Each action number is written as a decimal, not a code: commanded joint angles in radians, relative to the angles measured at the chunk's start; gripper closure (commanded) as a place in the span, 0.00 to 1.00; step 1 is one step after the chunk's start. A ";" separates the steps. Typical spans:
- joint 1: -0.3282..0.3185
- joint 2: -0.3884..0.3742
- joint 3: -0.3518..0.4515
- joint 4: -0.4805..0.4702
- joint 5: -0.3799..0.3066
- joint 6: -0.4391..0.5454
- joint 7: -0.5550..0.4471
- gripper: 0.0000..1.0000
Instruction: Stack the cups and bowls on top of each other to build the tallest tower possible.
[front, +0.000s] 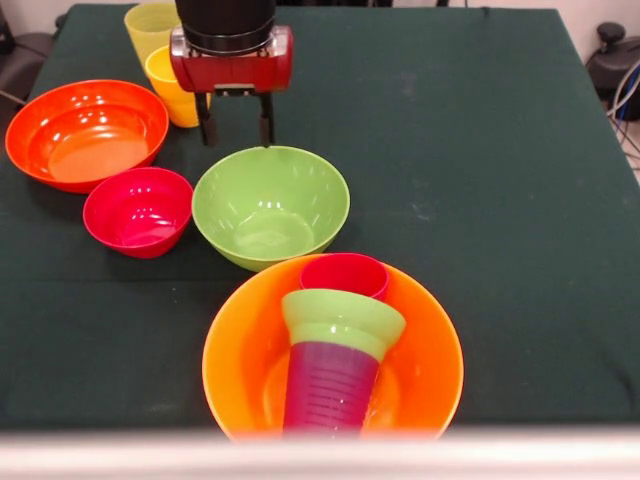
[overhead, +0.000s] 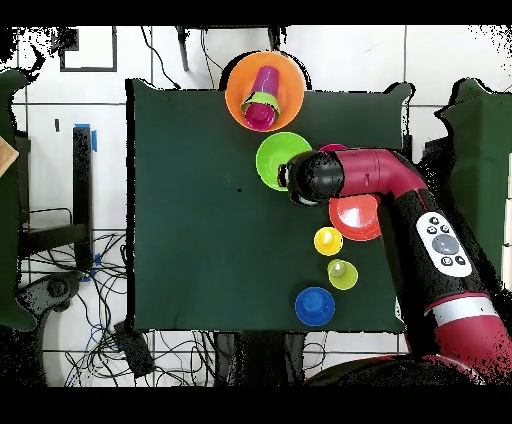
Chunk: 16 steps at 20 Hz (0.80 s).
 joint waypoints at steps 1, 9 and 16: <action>0.005 0.073 -0.050 0.058 -0.097 -0.079 -0.099 0.00; -0.008 0.068 -0.038 0.084 -0.115 -0.165 -0.092 1.00; -0.005 0.066 -0.038 0.084 -0.109 -0.183 -0.088 1.00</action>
